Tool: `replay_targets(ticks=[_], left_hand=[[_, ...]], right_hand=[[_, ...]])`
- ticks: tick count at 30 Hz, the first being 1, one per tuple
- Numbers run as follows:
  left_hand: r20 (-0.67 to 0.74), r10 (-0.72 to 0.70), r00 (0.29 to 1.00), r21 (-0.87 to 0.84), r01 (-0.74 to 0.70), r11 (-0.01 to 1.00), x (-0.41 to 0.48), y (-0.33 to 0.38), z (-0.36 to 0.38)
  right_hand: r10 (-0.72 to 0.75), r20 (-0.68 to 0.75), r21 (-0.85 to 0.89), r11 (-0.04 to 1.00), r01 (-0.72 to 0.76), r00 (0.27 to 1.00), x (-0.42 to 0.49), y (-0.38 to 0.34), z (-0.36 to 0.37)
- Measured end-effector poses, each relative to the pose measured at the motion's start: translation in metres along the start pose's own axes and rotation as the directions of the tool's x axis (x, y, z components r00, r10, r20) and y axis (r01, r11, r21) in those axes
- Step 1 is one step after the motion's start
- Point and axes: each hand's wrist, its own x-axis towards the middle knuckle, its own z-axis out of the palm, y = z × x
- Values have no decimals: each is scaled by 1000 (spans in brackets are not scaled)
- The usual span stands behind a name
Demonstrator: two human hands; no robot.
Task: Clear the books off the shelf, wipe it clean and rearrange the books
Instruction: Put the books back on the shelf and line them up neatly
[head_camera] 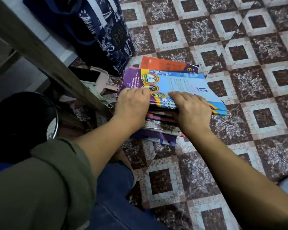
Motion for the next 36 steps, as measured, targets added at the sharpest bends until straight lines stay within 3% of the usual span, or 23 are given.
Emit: replay_targets(ticks=[2, 5, 9, 12, 18, 23, 27, 31, 36], left_hand=[[-99, 52, 994, 78, -44, 996, -6, 0, -17], [-176, 130, 976, 82, -117, 990, -22, -3, -46], [115, 132, 985, 54, -139, 989, -57, -10, -101], [196, 103, 975, 85, -122, 989, -90, -16, -134], [272, 61, 960, 209, -121, 970, -155, -16, -171], [258, -169, 951, 222, 112, 969, -219, -53, -196], [190, -379, 906, 296, 315, 902, -279, -97, -218], [-31, -534, 845, 348, 510, 787, -333, -130, -257], [-374, -625, 685, 233, 722, 651, -373, -166, -291]], right_hand=[[-10, -56, 27, 1000, 12, 998, -7, -7, -27], [11, -27, 32, 999, -10, 1000, -24, -20, -70], [8, 108, 10, 1000, -9, 994, -50, -50, -131], [-36, 247, 14, 999, 34, 968, -69, -79, -160], [-194, 284, 102, 980, 171, 939, -97, -133, -174], [-340, 143, 64, 940, 334, 929, -95, -176, -167], [-511, 37, 148, 853, 501, 859, -77, -217, -166], [-637, -187, 166, 730, 663, 748, -48, -278, -186], [-582, -585, 90, 645, 759, 565, -1, -365, -216]])
